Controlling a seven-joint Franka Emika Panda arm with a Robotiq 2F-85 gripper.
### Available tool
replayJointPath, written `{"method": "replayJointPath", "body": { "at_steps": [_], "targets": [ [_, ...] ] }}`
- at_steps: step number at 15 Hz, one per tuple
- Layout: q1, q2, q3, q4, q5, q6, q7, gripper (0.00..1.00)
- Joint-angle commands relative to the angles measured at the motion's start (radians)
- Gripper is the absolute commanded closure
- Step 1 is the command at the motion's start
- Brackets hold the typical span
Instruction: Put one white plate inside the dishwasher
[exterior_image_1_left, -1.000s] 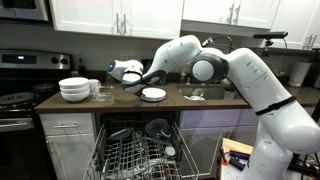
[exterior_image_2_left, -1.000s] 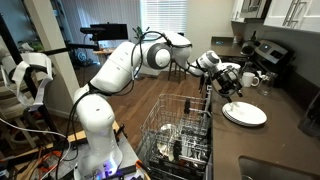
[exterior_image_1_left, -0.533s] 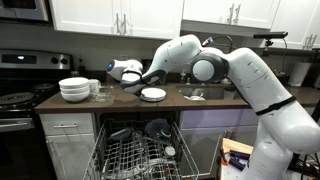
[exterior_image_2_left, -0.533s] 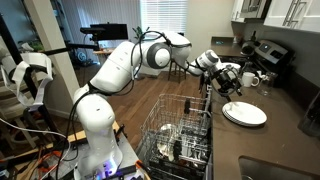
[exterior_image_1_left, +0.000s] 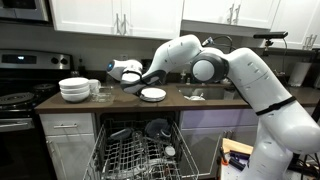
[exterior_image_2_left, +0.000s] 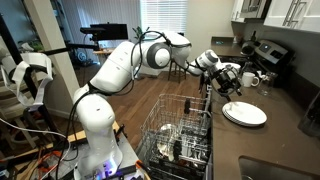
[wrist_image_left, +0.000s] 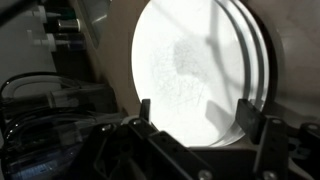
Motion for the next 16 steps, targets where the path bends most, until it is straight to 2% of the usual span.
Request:
{"method": "replayJointPath", "body": {
  "at_steps": [1,9,16],
  "targets": [
    [-0.015,-0.023,0.009,-0.024,0.009,0.033,0.024,0.14],
    [-0.025,-0.028,0.006,-0.027,0.012,0.068,0.029,0.15],
    [-0.015,-0.023,0.005,-0.008,0.015,0.043,0.023,0.15]
  ]
}}
